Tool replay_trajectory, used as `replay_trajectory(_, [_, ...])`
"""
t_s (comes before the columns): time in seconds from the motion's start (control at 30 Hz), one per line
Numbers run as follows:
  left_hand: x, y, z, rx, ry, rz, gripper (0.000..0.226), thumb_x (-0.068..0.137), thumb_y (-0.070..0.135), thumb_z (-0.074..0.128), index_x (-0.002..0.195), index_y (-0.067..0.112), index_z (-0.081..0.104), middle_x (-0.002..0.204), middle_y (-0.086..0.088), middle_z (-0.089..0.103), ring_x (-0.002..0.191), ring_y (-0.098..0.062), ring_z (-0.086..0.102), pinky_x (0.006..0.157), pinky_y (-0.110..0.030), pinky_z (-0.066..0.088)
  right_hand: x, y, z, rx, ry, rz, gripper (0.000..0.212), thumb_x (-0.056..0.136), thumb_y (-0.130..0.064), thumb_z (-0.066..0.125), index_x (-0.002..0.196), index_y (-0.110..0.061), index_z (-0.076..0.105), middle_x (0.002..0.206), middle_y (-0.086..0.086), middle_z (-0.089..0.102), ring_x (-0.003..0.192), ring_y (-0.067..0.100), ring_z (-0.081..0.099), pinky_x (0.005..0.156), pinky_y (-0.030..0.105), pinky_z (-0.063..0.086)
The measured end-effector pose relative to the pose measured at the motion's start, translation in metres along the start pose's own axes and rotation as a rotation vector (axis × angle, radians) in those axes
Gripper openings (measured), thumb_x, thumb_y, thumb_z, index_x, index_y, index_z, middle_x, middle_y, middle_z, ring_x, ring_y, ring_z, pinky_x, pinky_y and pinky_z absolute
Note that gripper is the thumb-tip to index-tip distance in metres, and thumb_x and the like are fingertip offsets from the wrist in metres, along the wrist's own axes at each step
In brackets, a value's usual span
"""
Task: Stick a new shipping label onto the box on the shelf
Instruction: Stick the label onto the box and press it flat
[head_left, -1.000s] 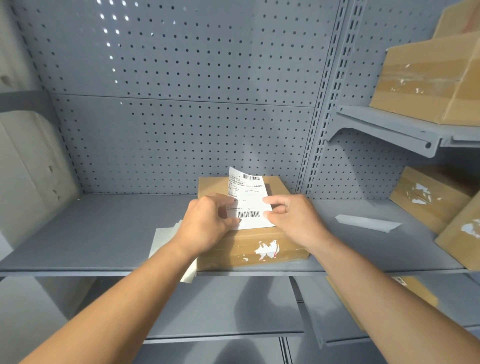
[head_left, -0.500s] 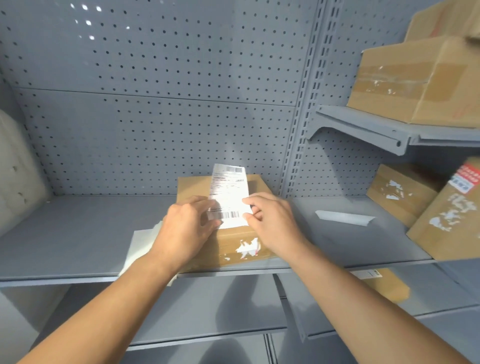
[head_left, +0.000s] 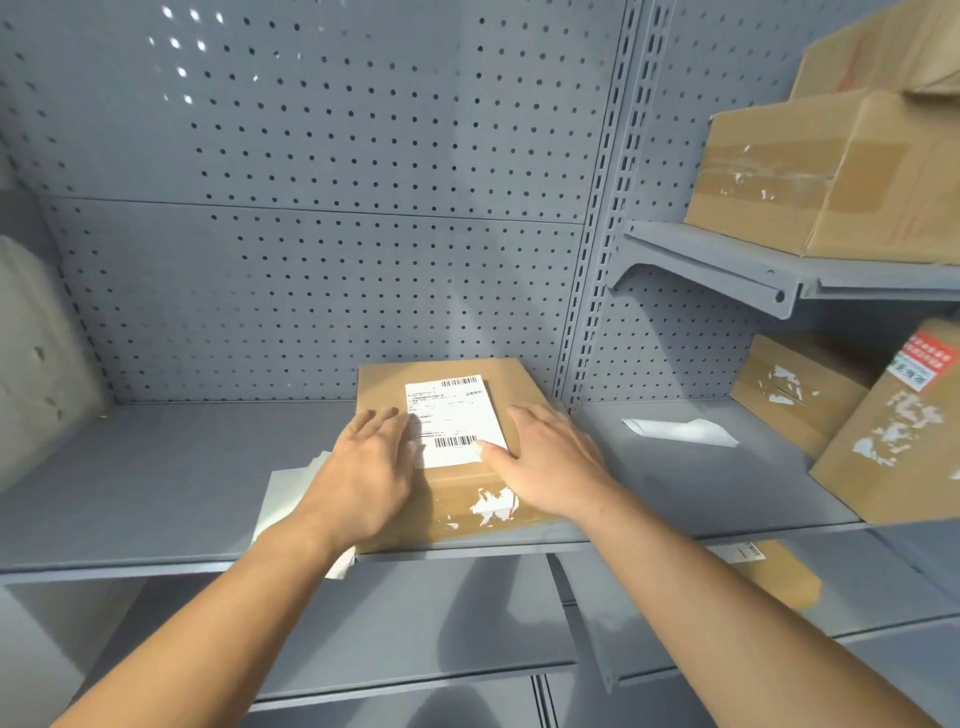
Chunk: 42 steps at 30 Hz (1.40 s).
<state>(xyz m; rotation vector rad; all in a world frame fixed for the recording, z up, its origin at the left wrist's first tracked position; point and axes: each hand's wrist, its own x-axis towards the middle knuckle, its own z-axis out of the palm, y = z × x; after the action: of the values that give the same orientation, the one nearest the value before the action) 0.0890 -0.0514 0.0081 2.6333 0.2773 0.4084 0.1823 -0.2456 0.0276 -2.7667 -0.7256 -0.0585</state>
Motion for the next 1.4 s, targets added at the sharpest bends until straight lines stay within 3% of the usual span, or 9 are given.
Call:
replay_trajectory(0.1, [0.006,-0.001,-0.008,0.009,-0.079,-0.056,0.048,0.106,0.024,0.040,0.152,0.015,0.039,0.153,-0.008,0.051,0.150,-0.027,0.033,0.118,-0.043,0.033,-0.006,-0.003,-0.007,-0.061,-0.020,0.042,0.089,0.085,-0.079,0.037,0.149,-0.018,0.038,0.154,0.003,0.041,0.141,0.028,0.035,0.107,0.053,0.039])
replay_trajectory(0.33, [0.006,0.023,-0.002,0.093,-0.083,-0.105,0.081,0.098,0.065,0.041,0.163,0.022,0.019,0.162,-0.003,0.035,0.152,-0.030,0.022,0.114,-0.046,0.033,-0.001,-0.013,-0.007,-0.050,-0.038,0.104,0.104,0.066,-0.097,0.033,0.137,-0.022,0.049,0.136,0.005,0.042,0.132,0.031,0.034,0.099,0.053,0.037])
replay_trajectory(0.5, [0.004,0.020,0.003,0.110,-0.048,-0.116,0.076,0.098,0.064,0.039,0.162,0.025,0.020,0.162,0.002,0.033,0.152,-0.025,0.020,0.111,-0.048,0.037,-0.001,-0.008,-0.002,-0.023,-0.003,0.110,0.073,0.085,-0.074,0.041,0.134,-0.022,0.054,0.143,0.002,0.039,0.134,0.029,0.032,0.101,0.051,0.037])
replay_trajectory(0.83, [0.005,0.010,0.005,0.070,-0.033,-0.069,0.059,0.102,0.021,0.039,0.160,0.025,0.026,0.160,0.002,0.036,0.149,-0.027,0.023,0.108,-0.046,0.040,-0.001,0.008,0.004,0.019,0.088,0.049,0.043,0.102,-0.036,0.040,0.140,-0.021,0.054,0.146,-0.001,0.044,0.133,0.026,0.037,0.107,0.046,0.040])
replay_trajectory(0.93, [0.005,0.011,0.006,0.062,-0.012,-0.082,0.057,0.103,0.026,0.039,0.159,0.026,0.027,0.159,0.002,0.037,0.149,-0.026,0.024,0.108,-0.045,0.040,-0.002,0.004,0.006,-0.003,0.089,0.074,0.046,0.101,-0.045,0.036,0.137,-0.022,0.055,0.144,-0.002,0.044,0.133,0.025,0.036,0.107,0.047,0.038])
replay_trajectory(1.03, [0.003,0.019,0.006,0.122,0.000,-0.110,0.065,0.103,0.057,0.033,0.159,0.025,0.027,0.156,0.000,0.039,0.148,-0.026,0.027,0.106,-0.046,0.041,-0.002,-0.007,0.006,-0.031,0.057,0.136,0.074,0.089,-0.074,0.028,0.137,-0.024,0.053,0.144,-0.001,0.041,0.135,0.027,0.032,0.103,0.050,0.037])
replay_trajectory(1.13, [0.004,0.023,0.005,0.175,-0.005,-0.121,0.079,0.095,0.072,0.033,0.159,0.026,0.026,0.155,-0.001,0.039,0.146,-0.026,0.028,0.104,-0.046,0.043,0.000,-0.012,0.006,-0.081,0.051,0.141,0.085,0.081,-0.083,0.028,0.138,-0.024,0.052,0.143,0.000,0.041,0.134,0.028,0.033,0.100,0.050,0.038])
replay_trajectory(1.27, [0.004,0.022,0.005,0.132,-0.007,-0.129,0.069,0.100,0.062,0.036,0.159,0.029,0.027,0.154,0.000,0.039,0.146,-0.026,0.027,0.104,-0.048,0.043,-0.002,-0.005,0.006,-0.031,0.081,0.110,0.064,0.092,-0.067,0.037,0.138,-0.025,0.055,0.144,-0.002,0.042,0.134,0.026,0.033,0.102,0.049,0.038])
replay_trajectory(1.4, [0.003,0.017,0.004,0.071,0.004,-0.090,0.053,0.105,0.031,0.037,0.158,0.030,0.030,0.157,0.000,0.040,0.145,-0.028,0.028,0.102,-0.047,0.043,-0.002,0.003,0.006,-0.001,0.100,0.059,0.042,0.101,-0.043,0.041,0.133,-0.023,0.059,0.142,-0.003,0.046,0.131,0.025,0.038,0.102,0.046,0.042])
